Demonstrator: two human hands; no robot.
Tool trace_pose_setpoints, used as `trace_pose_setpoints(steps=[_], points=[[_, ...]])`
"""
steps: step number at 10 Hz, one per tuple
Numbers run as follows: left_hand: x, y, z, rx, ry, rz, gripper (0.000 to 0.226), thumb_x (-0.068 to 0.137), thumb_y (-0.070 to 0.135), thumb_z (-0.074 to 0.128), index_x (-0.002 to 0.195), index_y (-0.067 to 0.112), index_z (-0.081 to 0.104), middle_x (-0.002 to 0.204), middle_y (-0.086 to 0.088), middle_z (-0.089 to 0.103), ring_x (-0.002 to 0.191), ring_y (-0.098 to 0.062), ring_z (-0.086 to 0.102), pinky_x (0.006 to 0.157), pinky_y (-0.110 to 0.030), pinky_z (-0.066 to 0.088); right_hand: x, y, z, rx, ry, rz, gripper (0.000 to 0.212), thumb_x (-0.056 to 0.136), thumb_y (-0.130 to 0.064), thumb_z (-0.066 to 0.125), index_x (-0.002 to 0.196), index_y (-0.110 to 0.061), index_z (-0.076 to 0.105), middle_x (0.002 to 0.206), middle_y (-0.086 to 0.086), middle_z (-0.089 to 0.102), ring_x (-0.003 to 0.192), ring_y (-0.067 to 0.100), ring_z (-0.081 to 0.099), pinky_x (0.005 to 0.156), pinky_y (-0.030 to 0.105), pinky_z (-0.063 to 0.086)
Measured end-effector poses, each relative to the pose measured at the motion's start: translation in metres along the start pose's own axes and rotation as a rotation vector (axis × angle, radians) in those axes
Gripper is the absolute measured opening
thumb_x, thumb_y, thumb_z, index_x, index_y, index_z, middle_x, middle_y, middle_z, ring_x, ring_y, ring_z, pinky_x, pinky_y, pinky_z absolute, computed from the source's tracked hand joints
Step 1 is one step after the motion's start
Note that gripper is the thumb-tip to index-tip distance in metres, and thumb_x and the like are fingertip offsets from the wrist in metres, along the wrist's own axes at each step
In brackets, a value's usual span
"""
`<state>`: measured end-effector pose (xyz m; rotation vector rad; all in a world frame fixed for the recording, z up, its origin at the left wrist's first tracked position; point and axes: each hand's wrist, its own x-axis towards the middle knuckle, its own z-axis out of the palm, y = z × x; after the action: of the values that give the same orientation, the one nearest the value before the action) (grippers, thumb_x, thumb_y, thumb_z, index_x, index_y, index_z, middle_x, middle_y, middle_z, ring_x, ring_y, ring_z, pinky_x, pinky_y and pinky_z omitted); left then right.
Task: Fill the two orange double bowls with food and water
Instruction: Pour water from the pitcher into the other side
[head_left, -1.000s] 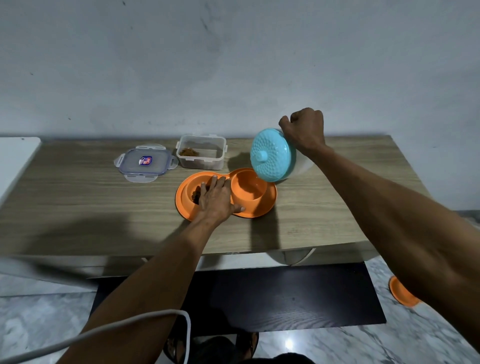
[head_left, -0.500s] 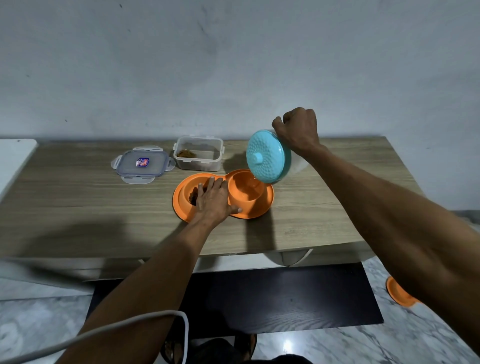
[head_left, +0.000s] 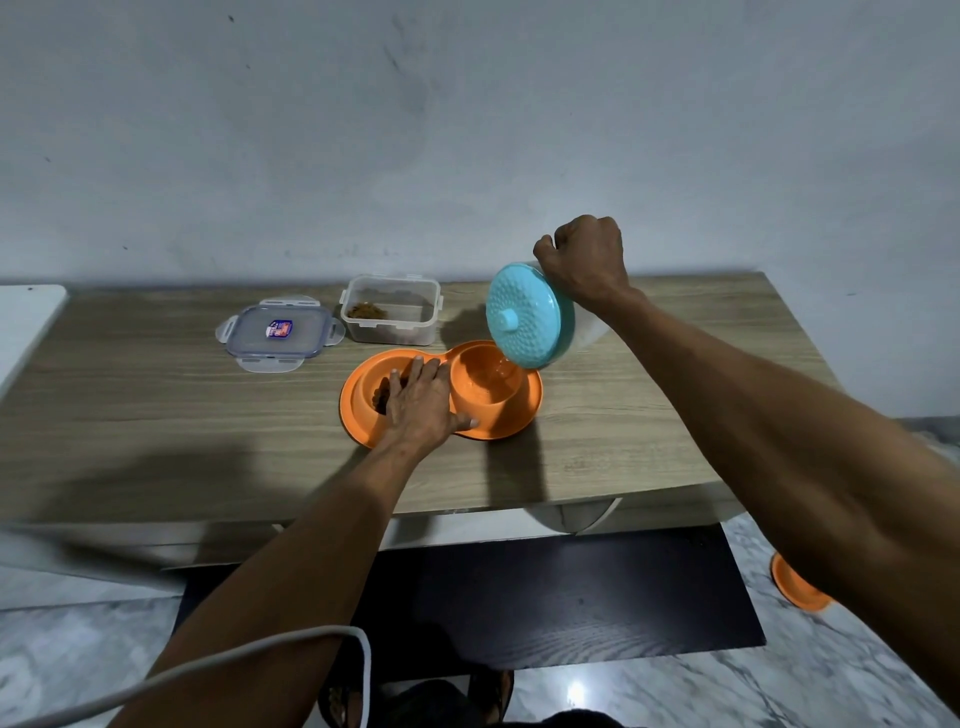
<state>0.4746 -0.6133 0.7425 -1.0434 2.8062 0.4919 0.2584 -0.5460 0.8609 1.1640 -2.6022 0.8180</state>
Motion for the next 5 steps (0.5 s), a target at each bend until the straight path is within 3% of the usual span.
trace_pose_setpoints(steps=[4,5], points=[[-0.0008,0.0003,-0.0006,0.003,-0.003,0.002,0.097,0.079,0.056,0.069,0.153,0.014,0.023,0.162,-0.008,0.02,0.152,-0.028,0.007,0.12,-0.054,0.003,-0.0006,-0.0041,-0.0017,0.006,-0.008,-0.031,0.049,0.087,-0.022,0.052,0.042,-0.011,0.037,0.04,0.003,0.03,0.051,0.025,0.036,0.072,0.04,0.047],[-0.0008,0.0004,-0.0009,-0.002,-0.003,-0.001,0.097,0.079,0.055,0.069,0.153,0.014,0.022,0.162,-0.007,0.02,0.152,-0.027,0.007,0.12,-0.054,0.003,-0.0005,-0.0057,-0.0022,0.012,-0.016,-0.029,0.044,0.087,-0.022,0.052,0.047,-0.004,0.046,0.042,0.007,0.035,0.054,0.028,0.039,0.072,0.04,0.046]])
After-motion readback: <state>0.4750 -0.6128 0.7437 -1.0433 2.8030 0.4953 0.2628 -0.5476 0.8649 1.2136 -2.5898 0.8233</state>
